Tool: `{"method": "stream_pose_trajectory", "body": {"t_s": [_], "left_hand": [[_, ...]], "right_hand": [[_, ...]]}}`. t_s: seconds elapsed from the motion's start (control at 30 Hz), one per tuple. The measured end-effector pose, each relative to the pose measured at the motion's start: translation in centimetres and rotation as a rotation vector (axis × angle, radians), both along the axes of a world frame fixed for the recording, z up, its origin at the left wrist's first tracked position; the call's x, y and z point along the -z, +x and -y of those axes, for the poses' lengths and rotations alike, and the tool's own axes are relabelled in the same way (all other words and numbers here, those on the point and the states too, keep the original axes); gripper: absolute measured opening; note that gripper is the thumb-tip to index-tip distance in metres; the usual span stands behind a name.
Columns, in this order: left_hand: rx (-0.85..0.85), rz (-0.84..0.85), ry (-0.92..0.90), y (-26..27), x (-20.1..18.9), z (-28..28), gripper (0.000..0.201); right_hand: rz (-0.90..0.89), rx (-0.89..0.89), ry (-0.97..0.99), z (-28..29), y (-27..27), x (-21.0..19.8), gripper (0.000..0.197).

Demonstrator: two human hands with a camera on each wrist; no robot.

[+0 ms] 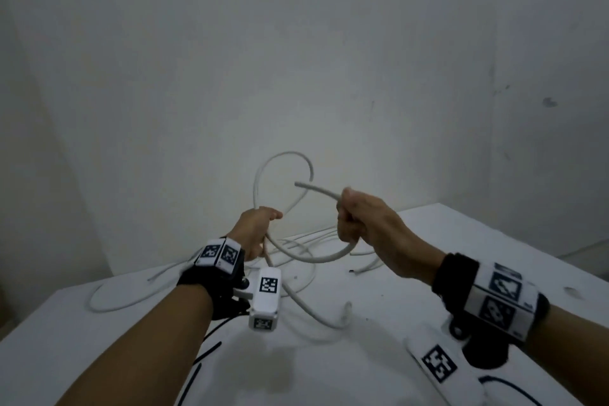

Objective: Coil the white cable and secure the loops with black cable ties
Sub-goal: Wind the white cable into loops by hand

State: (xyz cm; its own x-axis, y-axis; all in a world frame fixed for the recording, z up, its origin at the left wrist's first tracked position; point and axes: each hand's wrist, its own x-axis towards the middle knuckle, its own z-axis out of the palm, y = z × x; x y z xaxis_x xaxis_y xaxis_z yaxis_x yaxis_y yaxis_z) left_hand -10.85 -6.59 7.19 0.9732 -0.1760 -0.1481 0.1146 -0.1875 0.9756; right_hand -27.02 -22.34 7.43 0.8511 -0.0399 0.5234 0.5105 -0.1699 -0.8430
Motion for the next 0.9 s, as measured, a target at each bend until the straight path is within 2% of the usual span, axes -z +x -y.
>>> {"method": "stream_pose_trajectory", "body": {"t_s": [0.1, 0.17, 0.27, 0.33, 0.43, 0.57, 0.63, 0.77, 0.9], "left_hand": [[0.016, 0.049, -0.065, 0.4, 1.1, -0.3, 0.021], [0.037, 0.009, -0.195, 0.2, 1.5, -0.4, 0.013], [0.008, -0.103, -0.530, 0.4, 0.9, -1.1, 0.022], [-0.013, -0.131, -0.605, 0.9, 0.2, -1.9, 0.025], [0.004, 0.017, -0.399, 0.7, -0.3, -2.3, 0.013], [0.193, 0.140, -0.197, -1.3, -1.2, -1.7, 0.020], [0.258, 0.206, -0.120, -2.2, -1.9, -1.6, 0.022], [0.257, 0.420, 0.018, -3.4, -2.8, -1.3, 0.019], [0.302, 0.486, -0.029, -4.0, -3.1, -1.1, 0.019]], "right_hand": [[-0.043, -0.015, 0.218, 0.5, 0.8, -2.0, 0.031], [-0.060, -0.019, 0.269, 1.0, 1.2, -2.8, 0.030], [-0.075, -0.017, 0.150, 1.7, 1.4, -2.9, 0.033], [-0.114, -0.038, 0.068, 2.2, 1.4, -2.3, 0.035], [-0.141, 0.017, -0.133, 2.5, 1.8, -1.2, 0.035], [-0.191, 0.191, -0.447, 1.7, 3.3, -0.4, 0.036], [-0.199, 0.243, -0.535, 1.4, 4.2, -0.5, 0.035], [-0.134, 0.321, -0.515, 1.1, 5.4, -0.8, 0.034], [-0.079, 0.349, -0.459, 0.4, 6.2, -0.7, 0.032]]}}
